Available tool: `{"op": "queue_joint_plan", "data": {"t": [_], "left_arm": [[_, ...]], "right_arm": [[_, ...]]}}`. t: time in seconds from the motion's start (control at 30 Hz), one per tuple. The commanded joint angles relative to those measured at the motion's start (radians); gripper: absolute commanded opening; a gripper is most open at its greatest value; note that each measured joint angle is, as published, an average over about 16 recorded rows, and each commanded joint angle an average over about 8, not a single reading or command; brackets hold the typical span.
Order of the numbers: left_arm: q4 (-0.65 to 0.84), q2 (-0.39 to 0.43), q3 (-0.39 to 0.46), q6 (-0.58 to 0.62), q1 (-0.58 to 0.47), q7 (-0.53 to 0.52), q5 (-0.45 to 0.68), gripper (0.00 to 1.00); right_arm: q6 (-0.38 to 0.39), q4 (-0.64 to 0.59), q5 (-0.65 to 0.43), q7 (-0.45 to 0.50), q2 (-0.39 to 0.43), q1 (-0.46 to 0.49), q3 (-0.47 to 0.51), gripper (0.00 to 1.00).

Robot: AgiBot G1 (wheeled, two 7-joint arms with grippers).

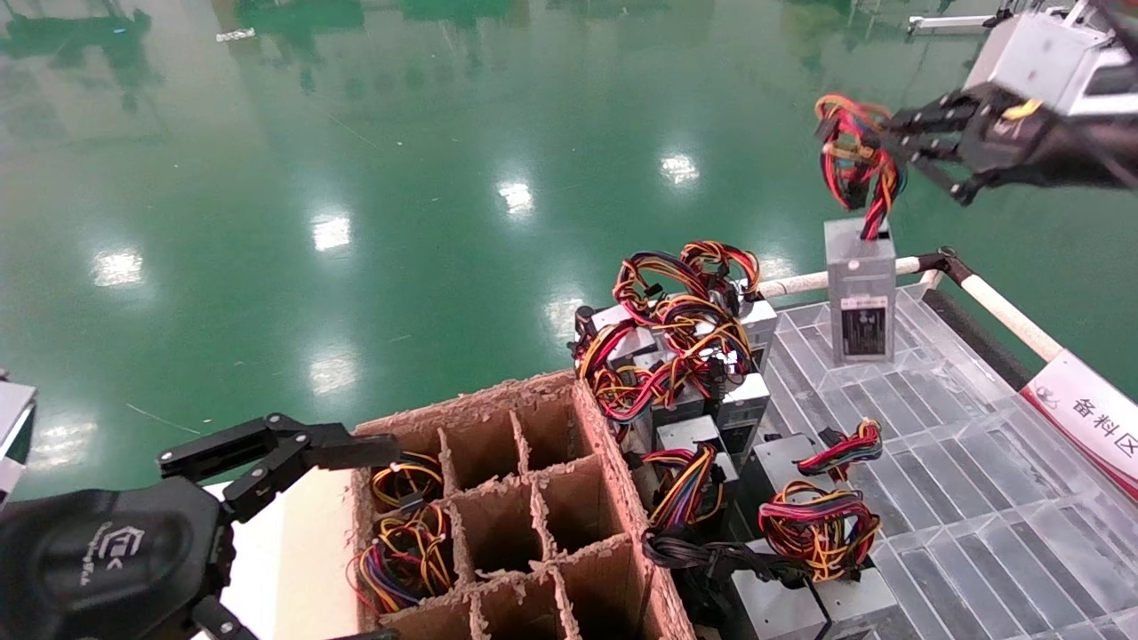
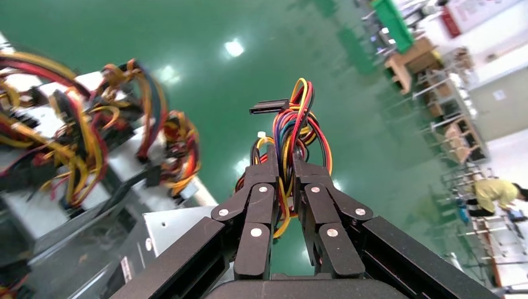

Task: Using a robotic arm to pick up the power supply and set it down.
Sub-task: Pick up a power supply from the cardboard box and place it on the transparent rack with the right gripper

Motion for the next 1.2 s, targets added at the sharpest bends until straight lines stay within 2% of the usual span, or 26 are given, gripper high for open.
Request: {"op": "queue_joint_plan", "data": {"t": [0.03,0.33,0.63,1.2], "left_arm": [[0.000,0.000,0.000,0.000,0.000,0.000,0.000,1.00],[0.000,0.000,0.000,0.000,0.000,0.000,0.000,1.00],[0.000,0.000,0.000,0.000,0.000,0.000,0.000,1.00],[0.000,0.000,0.000,0.000,0.000,0.000,0.000,1.00]], "right_arm": [[-0.001,-0.022,-0.016,-0.021,-0.012,0.005,-0.011,0.00],[-0.030,-0.092,-0.046,-0.036,-0.058,-0.006,-0.034,0.00],[-0.009,-0.134,-0.047,-0.034,-0.100,-0.044,-0.035,0.00],[0.046,-0.183,0.052,-0.010,-0.048,-0.152,0.034,0.00]]}}
